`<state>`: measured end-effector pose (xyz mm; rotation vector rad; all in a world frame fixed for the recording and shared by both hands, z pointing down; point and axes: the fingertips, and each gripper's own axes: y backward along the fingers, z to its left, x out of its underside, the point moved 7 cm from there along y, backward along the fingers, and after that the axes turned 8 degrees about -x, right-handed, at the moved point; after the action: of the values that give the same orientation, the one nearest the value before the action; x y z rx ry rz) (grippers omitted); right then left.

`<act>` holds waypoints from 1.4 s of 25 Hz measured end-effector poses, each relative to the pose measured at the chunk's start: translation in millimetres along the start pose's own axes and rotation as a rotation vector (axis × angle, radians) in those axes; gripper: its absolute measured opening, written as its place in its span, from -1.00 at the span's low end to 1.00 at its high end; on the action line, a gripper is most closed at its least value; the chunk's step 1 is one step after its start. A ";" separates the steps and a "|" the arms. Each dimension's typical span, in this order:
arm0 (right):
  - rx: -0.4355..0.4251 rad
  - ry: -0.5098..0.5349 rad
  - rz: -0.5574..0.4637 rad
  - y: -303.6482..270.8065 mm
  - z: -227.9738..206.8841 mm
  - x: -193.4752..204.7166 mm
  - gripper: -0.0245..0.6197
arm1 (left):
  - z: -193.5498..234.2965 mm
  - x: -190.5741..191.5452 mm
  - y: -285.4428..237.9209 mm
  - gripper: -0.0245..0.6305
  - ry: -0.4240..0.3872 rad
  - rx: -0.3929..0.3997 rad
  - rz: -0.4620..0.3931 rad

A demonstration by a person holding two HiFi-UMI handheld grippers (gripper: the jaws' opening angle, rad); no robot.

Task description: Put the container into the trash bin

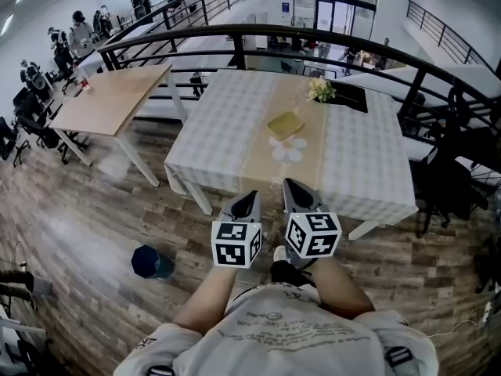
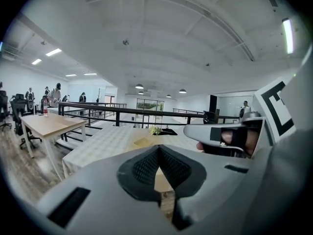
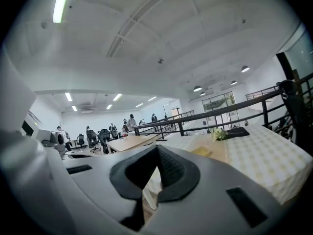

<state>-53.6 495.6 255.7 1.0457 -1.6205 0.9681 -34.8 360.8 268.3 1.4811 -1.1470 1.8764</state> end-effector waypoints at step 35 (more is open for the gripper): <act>-0.023 0.056 0.283 -250.2 -207.9 -17.5 -0.91 | 65.9 -82.4 -288.5 -0.92 0.041 -0.041 0.140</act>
<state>244.4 611.0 319.1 0.7796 -1.7586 1.1509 252.4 468.5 284.6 1.3654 -1.2921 1.9538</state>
